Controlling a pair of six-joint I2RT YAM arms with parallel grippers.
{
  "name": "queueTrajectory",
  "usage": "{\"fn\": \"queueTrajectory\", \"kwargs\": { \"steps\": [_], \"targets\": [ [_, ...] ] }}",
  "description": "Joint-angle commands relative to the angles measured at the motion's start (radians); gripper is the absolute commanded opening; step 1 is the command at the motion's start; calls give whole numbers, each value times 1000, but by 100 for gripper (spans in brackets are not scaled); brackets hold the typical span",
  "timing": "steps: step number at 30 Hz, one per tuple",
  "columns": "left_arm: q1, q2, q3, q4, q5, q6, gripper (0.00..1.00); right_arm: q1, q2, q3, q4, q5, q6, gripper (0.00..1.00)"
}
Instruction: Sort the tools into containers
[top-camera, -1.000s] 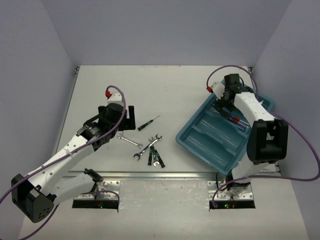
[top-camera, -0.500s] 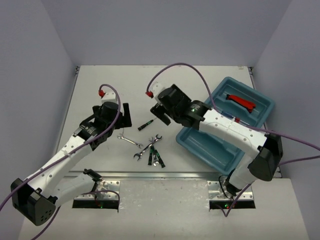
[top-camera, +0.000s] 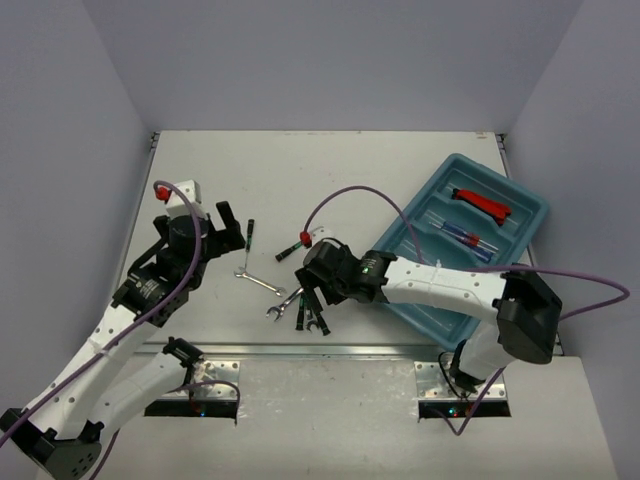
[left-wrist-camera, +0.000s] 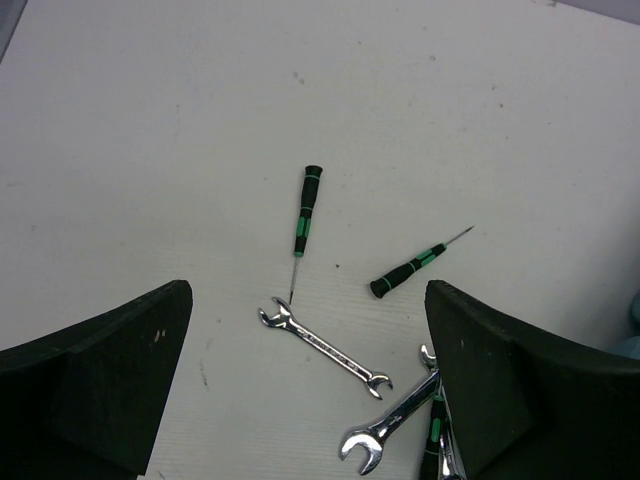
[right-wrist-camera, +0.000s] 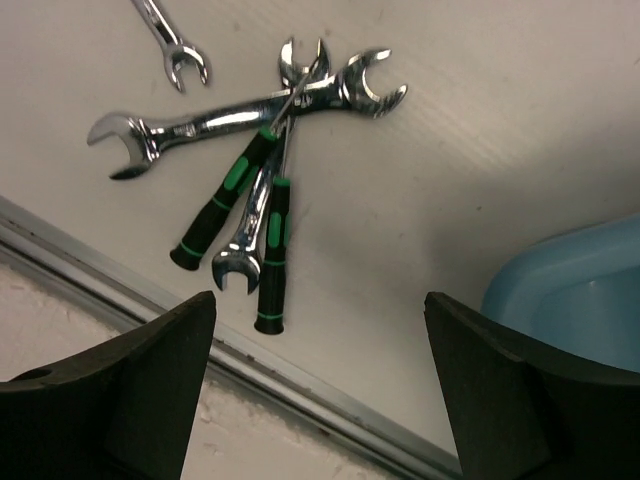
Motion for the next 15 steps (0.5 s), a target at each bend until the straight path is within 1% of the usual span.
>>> {"fn": "queueTrajectory", "kwargs": {
  "steps": [1,2,4,9,13,15],
  "targets": [
    [11,-7,-1,21,21,-5,100,17,62,-30,60,-52,143,78],
    [11,-5,-4,25,33,0,100,23,87,-13,50,-54,143,72],
    [11,2,-6,29,55,4,100,28,120,1,34,-51,141,69],
    [11,9,-6,29,73,11,100,27,191,41,43,-80,123,54],
    [11,6,-7,34,86,16,100,26,250,72,42,-98,113,49],
    [11,6,-7,33,89,17,100,26,274,82,44,-109,110,49]
  ]
}}
